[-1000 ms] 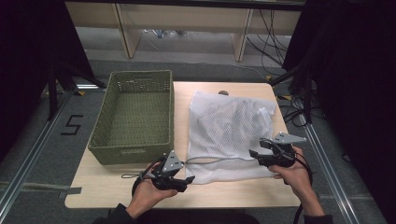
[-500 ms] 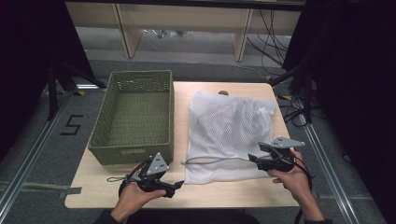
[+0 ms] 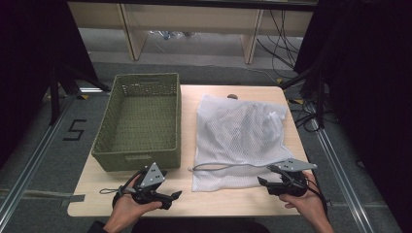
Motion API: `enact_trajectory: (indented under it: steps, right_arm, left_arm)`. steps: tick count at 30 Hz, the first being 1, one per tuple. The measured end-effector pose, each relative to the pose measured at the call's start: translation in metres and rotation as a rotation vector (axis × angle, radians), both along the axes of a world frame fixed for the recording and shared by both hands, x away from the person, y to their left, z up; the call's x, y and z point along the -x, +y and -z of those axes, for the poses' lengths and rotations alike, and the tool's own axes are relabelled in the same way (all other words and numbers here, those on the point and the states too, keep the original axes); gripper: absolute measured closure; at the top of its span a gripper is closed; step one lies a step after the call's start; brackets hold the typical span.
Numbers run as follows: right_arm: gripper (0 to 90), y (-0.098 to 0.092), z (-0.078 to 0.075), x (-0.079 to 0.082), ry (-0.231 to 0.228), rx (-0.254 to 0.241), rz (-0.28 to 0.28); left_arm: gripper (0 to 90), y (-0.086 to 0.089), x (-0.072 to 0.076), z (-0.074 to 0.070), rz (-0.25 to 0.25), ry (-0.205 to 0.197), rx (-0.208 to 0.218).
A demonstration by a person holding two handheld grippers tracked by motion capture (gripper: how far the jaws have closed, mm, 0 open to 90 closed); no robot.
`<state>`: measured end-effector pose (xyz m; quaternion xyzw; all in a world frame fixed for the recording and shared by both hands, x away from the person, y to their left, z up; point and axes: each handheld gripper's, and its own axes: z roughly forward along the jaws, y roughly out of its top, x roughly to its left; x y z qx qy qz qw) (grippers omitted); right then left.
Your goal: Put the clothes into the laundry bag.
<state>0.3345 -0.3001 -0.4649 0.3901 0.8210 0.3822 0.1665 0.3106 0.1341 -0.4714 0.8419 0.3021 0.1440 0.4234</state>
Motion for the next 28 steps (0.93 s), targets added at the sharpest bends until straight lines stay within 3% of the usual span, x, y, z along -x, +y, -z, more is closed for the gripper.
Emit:
enact_trajectory:
  steps: [2, 3, 5, 6, 11, 12, 15, 19, 20, 28]
  right_arm:
    - [33.9, -0.001, 0.002, 0.004, -0.002, 0.016, -0.008]
    - [33.8, 0.000, 0.002, 0.006, 0.009, 0.016, -0.006]
    - [33.4, 0.000, 0.003, 0.010, -0.007, 0.029, -0.018]
    - [33.3, 0.001, 0.003, 0.013, -0.001, 0.030, -0.023]
    - [33.0, 0.008, 0.004, 0.027, 0.019, 0.035, -0.052]
    - [33.1, 0.008, 0.005, 0.025, -0.002, 0.052, -0.079]
    - [33.0, 0.012, 0.009, 0.024, 0.010, 0.076, -0.102]
    - [32.8, 0.012, 0.010, 0.023, 0.006, 0.093, -0.097]
    - [32.8, 0.011, 0.009, 0.023, 0.000, 0.099, -0.095]
    - [32.5, 0.012, 0.010, 0.022, 0.010, 0.104, -0.090]
  left_arm:
    - [17.0, 0.001, 0.002, -0.002, 0.008, -0.007, -0.022]
    - [17.0, 0.000, 0.003, -0.001, 0.006, 0.003, 0.002]
    - [17.1, 0.000, 0.006, -0.002, 0.008, -0.006, -0.013]
    - [17.1, -0.002, 0.008, -0.001, 0.011, 0.001, 0.014]
    - [17.1, -0.005, 0.010, -0.001, 0.013, -0.016, -0.030]
    - [17.2, -0.006, 0.010, -0.001, 0.016, -0.019, -0.022]
    - [17.2, -0.008, 0.009, -0.001, 0.018, -0.015, -0.012]
    - [17.2, -0.007, 0.008, -0.001, 0.021, -0.021, -0.039]
    - [17.2, -0.008, 0.008, -0.001, 0.019, -0.012, -0.019]
    - [17.3, -0.008, 0.007, 0.000, 0.013, -0.012, -0.035]
